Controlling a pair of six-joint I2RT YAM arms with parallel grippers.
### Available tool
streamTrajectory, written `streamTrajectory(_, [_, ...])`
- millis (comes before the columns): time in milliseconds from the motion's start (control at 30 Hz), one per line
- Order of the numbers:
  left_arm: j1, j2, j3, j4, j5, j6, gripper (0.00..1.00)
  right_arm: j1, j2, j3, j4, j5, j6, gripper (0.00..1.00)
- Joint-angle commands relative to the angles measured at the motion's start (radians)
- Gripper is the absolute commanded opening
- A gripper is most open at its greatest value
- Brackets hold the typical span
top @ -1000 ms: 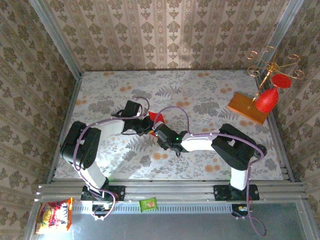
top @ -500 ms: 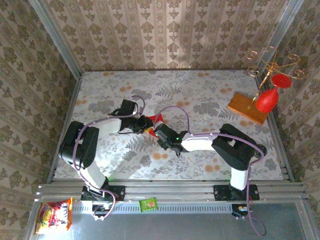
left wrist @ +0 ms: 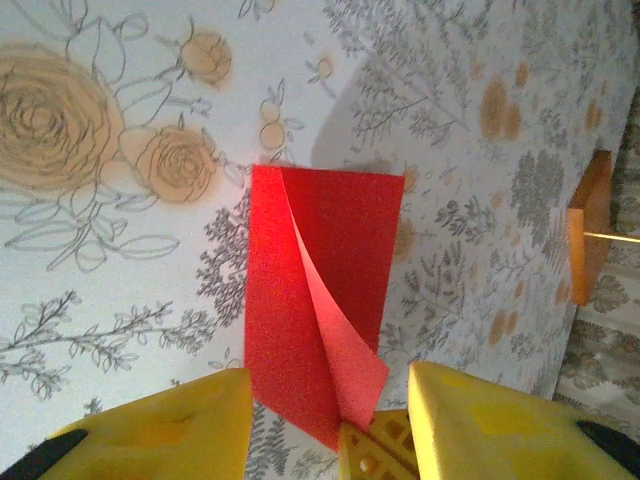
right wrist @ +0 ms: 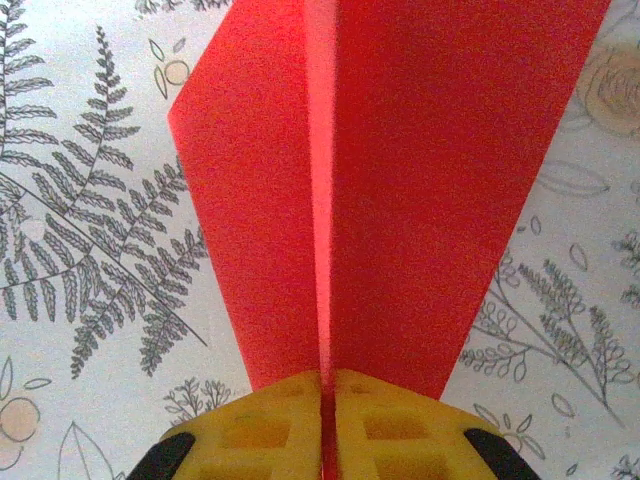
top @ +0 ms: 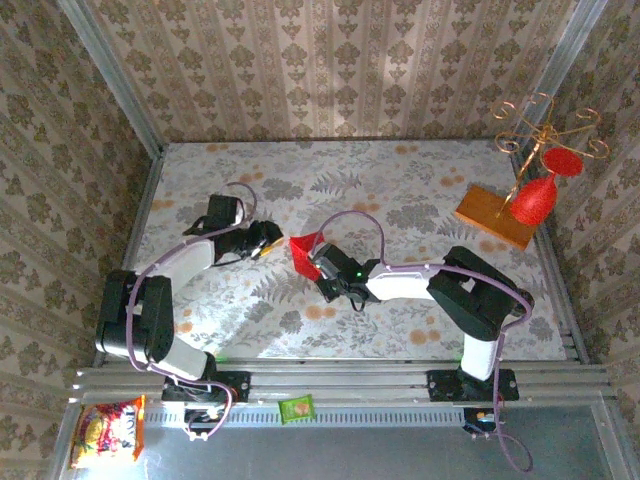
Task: Fold a paper plane with a square sheet of paper (pick it up from the middle)
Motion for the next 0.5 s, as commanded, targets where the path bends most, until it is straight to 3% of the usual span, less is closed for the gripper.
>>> streamTrajectory(0, [-0.004,-0.011,-0.039,0.007,0.013,0.008,0.45,-0.019,-0.034,-0.026,0.007,-0.104,0.075,0.11])
streamTrajectory(467, [-0.097,0.047,-0.129,0.256,0.087,-0.073,0.45,-0.127,-0.028,-0.154,0.238,-0.391,0.275,0.11])
